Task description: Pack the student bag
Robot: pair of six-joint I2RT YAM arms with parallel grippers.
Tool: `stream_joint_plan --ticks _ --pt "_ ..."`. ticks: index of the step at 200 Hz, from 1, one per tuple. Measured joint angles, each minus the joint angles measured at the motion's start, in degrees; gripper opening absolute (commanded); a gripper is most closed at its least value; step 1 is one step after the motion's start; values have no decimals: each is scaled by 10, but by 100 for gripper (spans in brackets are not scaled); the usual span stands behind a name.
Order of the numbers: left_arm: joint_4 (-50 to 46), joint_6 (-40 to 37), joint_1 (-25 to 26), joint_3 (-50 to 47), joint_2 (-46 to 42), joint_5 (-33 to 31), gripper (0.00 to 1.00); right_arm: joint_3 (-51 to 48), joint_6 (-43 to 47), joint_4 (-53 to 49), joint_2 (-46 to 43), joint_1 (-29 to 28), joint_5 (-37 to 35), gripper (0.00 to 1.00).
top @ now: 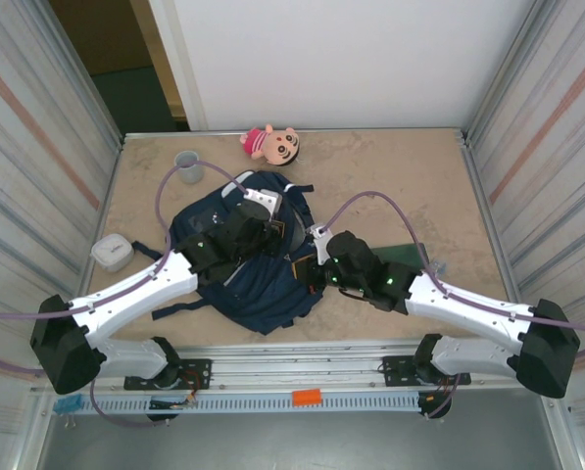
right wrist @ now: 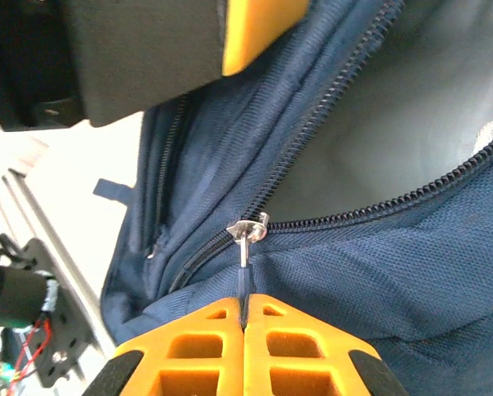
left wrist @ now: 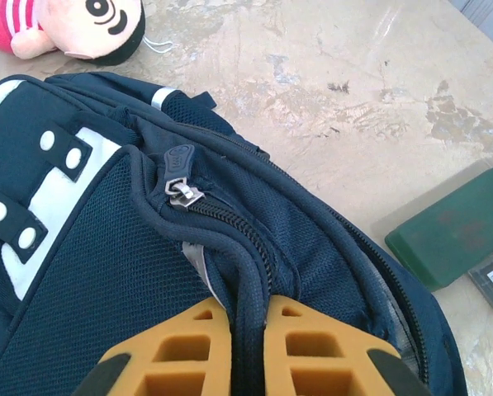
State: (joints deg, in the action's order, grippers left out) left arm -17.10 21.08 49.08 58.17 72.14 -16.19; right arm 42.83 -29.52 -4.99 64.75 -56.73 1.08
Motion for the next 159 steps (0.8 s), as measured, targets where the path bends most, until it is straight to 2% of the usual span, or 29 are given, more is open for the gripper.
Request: stream_joint_plan --ticks 57,98,129,159 --pt "7 11 0 0 0 -2 0 0 7 -3 23 -4 -23 19" --pt "7 15 0 0 0 -2 0 2 27 -7 38 -6 -24 0" --pt "7 23 0 0 0 -11 0 3 30 -7 35 -15 -24 0" --pt "11 37 -4 0 0 -18 0 3 26 -6 15 -50 -31 0"
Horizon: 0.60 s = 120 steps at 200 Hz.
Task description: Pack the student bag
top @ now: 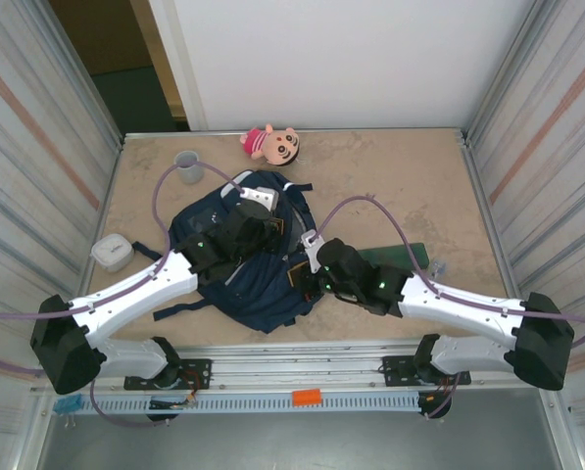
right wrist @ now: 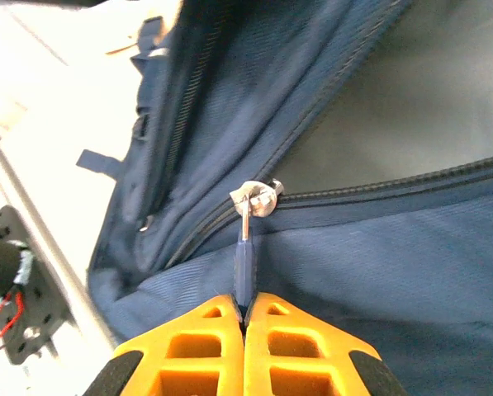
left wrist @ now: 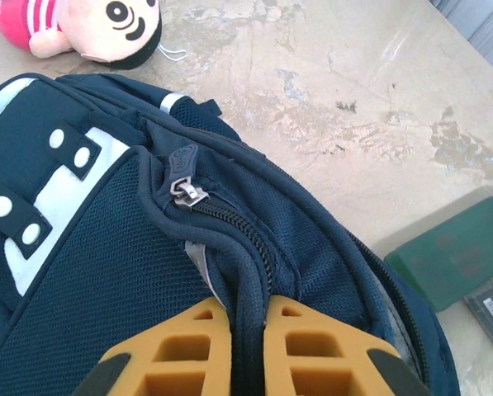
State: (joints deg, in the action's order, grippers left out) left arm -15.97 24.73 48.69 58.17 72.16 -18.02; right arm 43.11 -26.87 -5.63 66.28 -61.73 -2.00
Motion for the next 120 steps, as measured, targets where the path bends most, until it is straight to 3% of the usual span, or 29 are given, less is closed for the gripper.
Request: stream_joint_plan --ticks 70,120 --pt "26 40 -23 4 13 -1 0 -5 -44 35 54 -51 -5 0" --pt "34 -5 -29 7 14 5 0 0 -48 39 42 -45 43 52"
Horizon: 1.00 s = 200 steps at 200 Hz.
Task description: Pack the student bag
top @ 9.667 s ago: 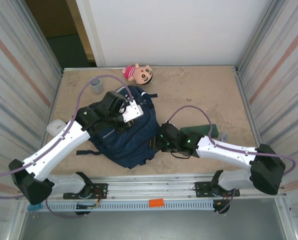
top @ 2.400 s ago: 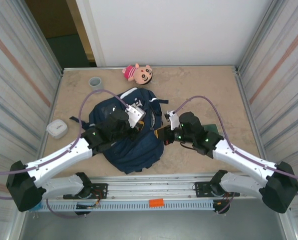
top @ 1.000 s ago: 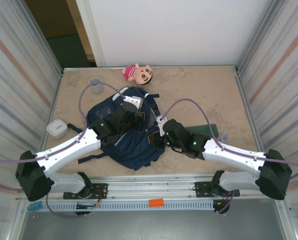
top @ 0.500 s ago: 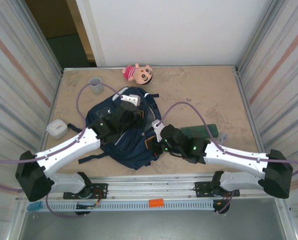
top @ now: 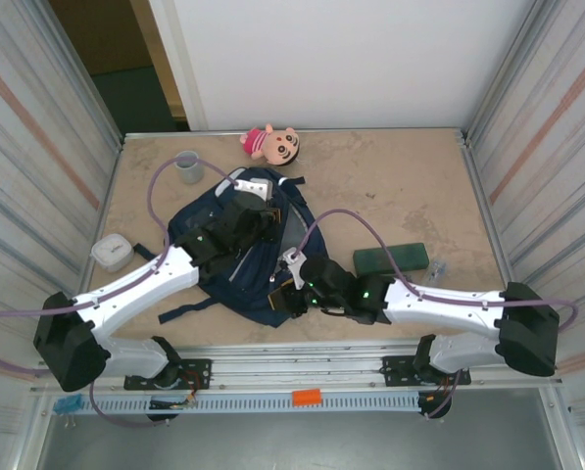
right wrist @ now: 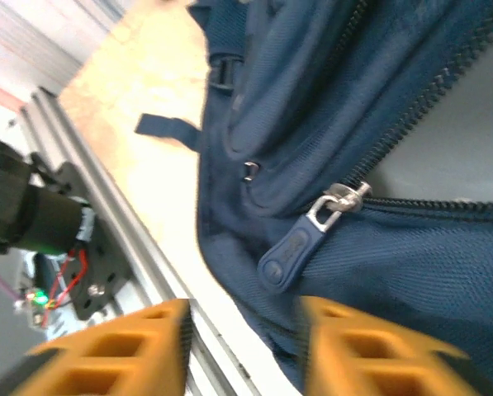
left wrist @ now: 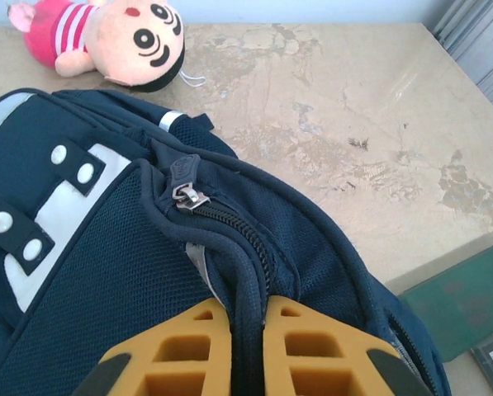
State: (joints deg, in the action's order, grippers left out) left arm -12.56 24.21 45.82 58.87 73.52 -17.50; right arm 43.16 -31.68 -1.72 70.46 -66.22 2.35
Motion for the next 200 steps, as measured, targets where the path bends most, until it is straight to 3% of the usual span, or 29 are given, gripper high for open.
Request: stream_joint_plan --ticks 21,52,107,160,185,200 --pt "0 -35 -9 0 -8 17 0 -5 -20 9 -55 43 25 63" --pt "-3 -56 -36 0 -17 60 0 -12 -81 38 -110 127 53 63" --pt "-9 -65 -50 0 -17 132 0 -6 -133 73 -18 137 99 57" --pt "-17 -78 -54 2 -17 186 0 28 -148 106 62 138 105 34" --pt "-26 -80 -54 6 -17 205 0 41 -152 122 80 139 117 11" --pt "-31 -80 -54 10 -17 206 0 44 -153 125 82 139 121 5"
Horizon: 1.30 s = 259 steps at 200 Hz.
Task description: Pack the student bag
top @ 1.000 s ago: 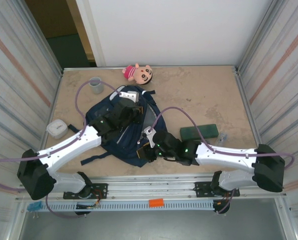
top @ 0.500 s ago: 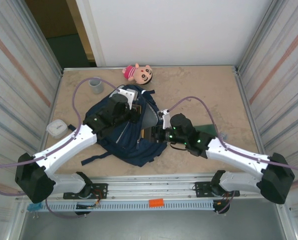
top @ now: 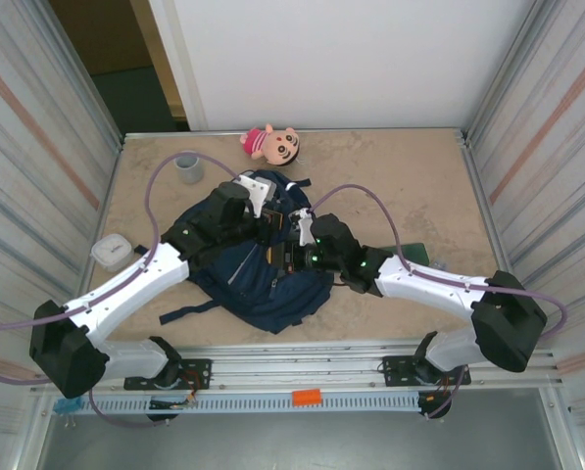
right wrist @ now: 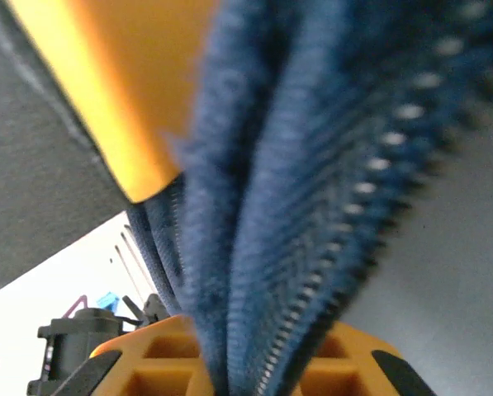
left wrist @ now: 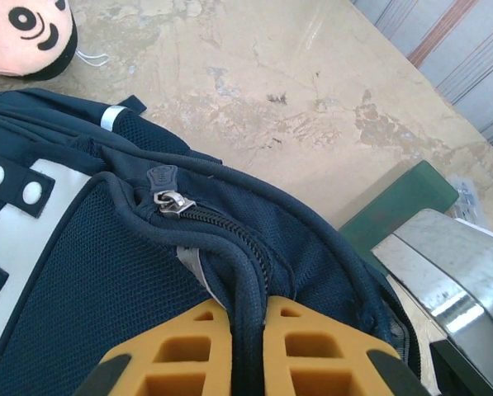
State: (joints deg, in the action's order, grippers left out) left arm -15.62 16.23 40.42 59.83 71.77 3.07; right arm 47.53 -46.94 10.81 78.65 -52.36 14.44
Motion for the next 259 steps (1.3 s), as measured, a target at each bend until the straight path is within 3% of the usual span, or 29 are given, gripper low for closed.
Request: stream_joint_plan --ticks 18,55,91,159,201,259 --pt "-2 0 0 1 0 -1 7 0 -1 1 0 0 -1 1" --pt "-7 10 0 1 -6 -5 34 0 -1 2 0 -5 -11 0" --pt "-14 31 0 0 -74 -12 50 0 -4 -8 0 -9 -43 0" --pt "-86 155 17 -76 -224 -18 52 0 -7 -8 0 -24 -87 0" --pt "-151 228 98 -134 -290 -45 52 0 -11 -10 0 -27 -102 0" --pt "-170 301 219 -201 -283 -83 52 7 -11 -25 0 -28 -104 0"
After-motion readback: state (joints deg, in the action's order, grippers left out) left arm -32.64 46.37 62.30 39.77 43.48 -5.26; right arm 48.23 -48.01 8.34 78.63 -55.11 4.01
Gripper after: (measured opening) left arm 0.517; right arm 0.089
